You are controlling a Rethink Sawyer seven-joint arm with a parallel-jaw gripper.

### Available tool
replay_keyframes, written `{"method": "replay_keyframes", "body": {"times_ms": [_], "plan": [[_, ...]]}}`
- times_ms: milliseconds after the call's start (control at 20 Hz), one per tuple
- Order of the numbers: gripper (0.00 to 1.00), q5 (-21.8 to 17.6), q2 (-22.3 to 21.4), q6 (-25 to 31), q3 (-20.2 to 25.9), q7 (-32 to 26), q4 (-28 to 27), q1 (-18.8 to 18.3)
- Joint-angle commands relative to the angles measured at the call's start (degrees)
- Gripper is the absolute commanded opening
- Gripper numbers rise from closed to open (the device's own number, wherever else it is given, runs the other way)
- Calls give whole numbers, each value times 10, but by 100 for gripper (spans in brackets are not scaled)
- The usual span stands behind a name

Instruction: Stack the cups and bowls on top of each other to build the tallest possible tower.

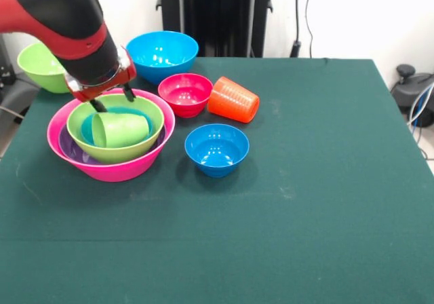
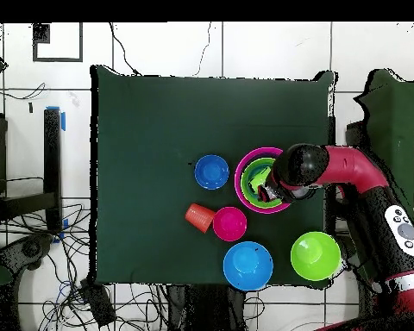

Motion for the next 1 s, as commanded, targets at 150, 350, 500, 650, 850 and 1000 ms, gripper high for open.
{"method": "replay_keyframes", "body": {"times_ms": [150,350,500,650,850,1000], "plan": [[100,-39,-41,-44,-13,-86,-8,27],[100,-32,-28,-43,-12,-89,-16,27],[100,-25,-12,-45,-9,-94,-24,26],[100,-23,14,-59,-6,-99,-36,25],[100,-23,20,-61,-2,-107,-45,27],[100,-23,26,-67,1,-108,-48,27]]}}
